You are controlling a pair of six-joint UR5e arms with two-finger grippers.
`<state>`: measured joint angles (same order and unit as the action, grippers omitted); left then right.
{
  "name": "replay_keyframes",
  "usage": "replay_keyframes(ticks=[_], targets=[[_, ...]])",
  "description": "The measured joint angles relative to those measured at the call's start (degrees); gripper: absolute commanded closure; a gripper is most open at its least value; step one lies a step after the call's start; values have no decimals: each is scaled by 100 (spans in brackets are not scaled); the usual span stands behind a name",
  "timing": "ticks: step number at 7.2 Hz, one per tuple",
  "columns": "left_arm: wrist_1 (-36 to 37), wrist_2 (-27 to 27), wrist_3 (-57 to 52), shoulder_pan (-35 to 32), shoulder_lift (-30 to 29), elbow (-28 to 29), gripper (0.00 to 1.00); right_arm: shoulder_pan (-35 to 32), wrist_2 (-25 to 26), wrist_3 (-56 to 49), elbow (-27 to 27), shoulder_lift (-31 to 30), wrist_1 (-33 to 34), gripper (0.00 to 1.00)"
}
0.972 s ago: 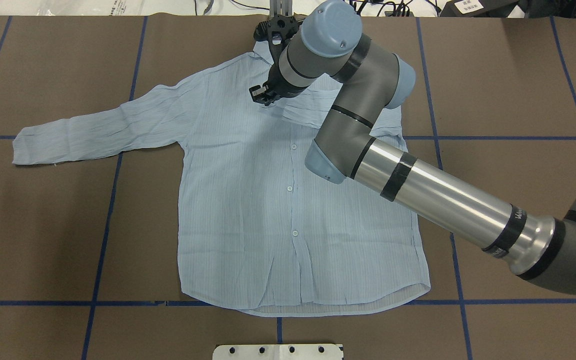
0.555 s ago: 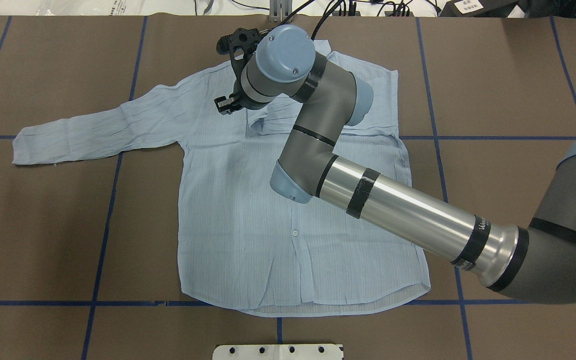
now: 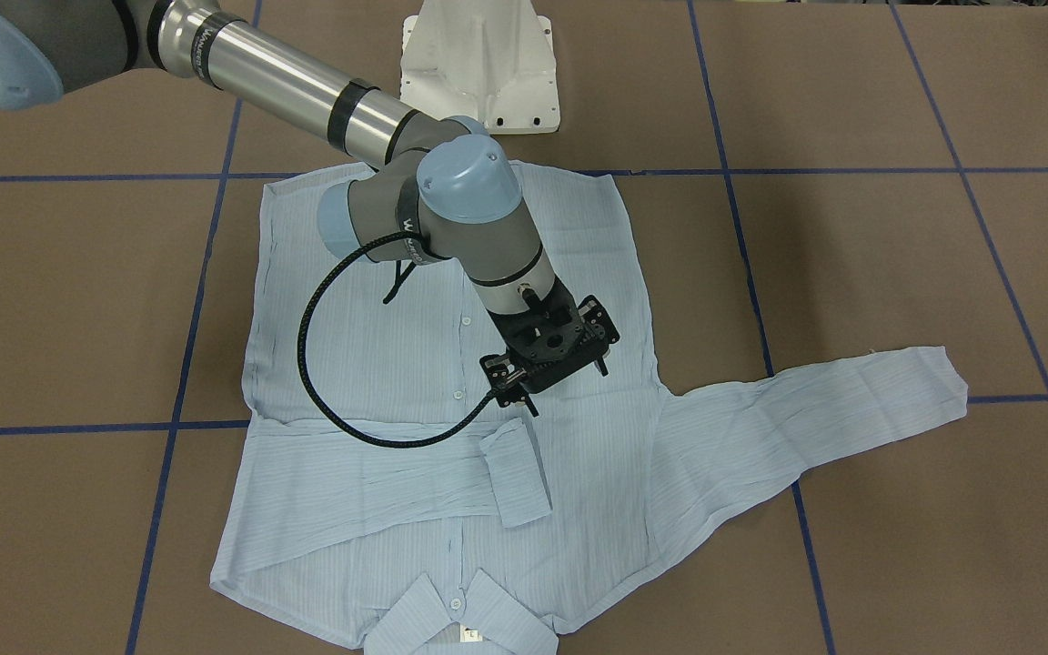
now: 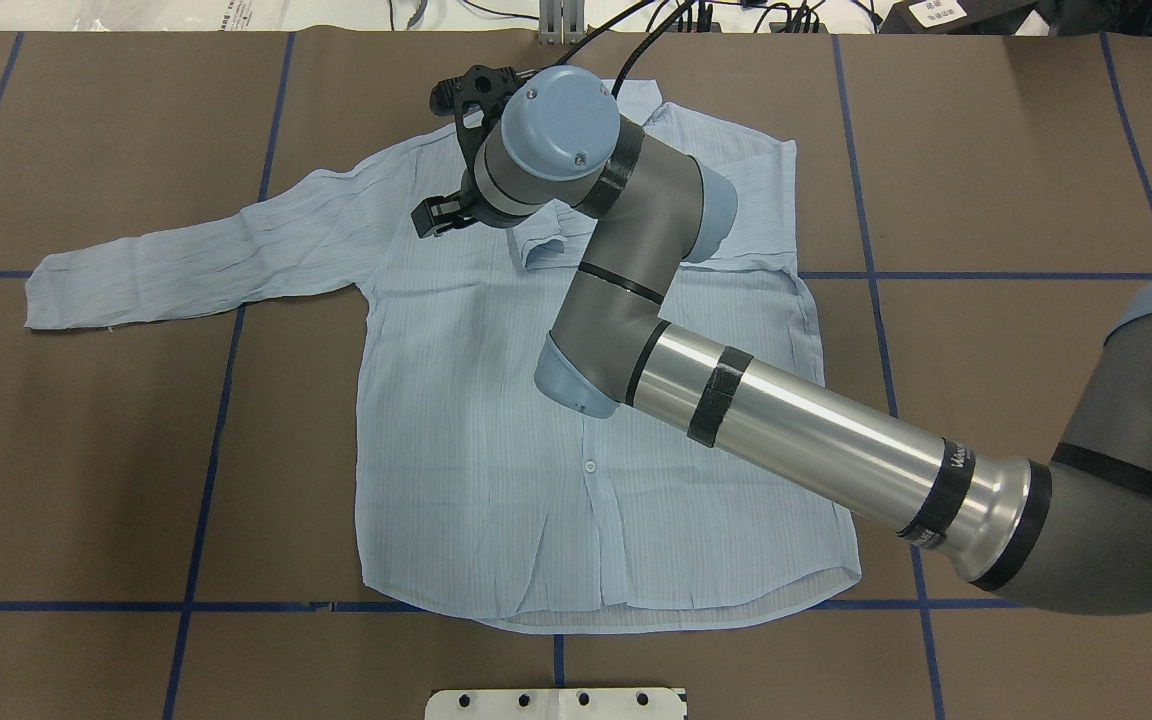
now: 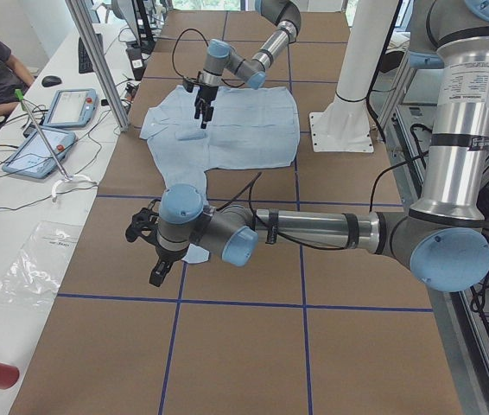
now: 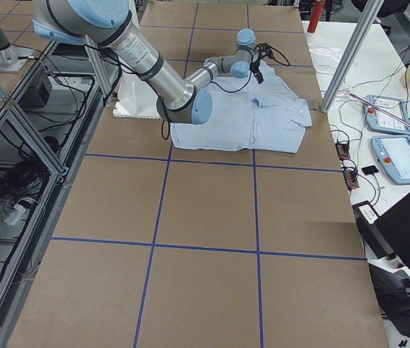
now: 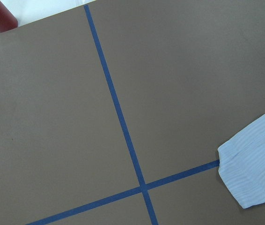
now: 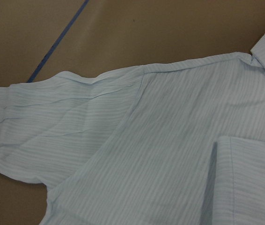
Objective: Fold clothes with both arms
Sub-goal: 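Carry the held sleeve with the right gripper across the shirt chest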
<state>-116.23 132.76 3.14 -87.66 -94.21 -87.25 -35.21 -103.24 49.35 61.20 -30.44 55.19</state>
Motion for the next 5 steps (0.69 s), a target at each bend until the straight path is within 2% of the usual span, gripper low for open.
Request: replay_keyframes(ticks=[2,4,5], targets=[[-188,-11,330,176,0,-4,0,57,648,495,-1,-243,-34,3],[-213,-13,389,209,-1,-18,0,253,1325,1602,-85,-381,-23,3],[-215,-11,394,212,-1,-29,0,326,1476,2039,-200,-399,-7,3]])
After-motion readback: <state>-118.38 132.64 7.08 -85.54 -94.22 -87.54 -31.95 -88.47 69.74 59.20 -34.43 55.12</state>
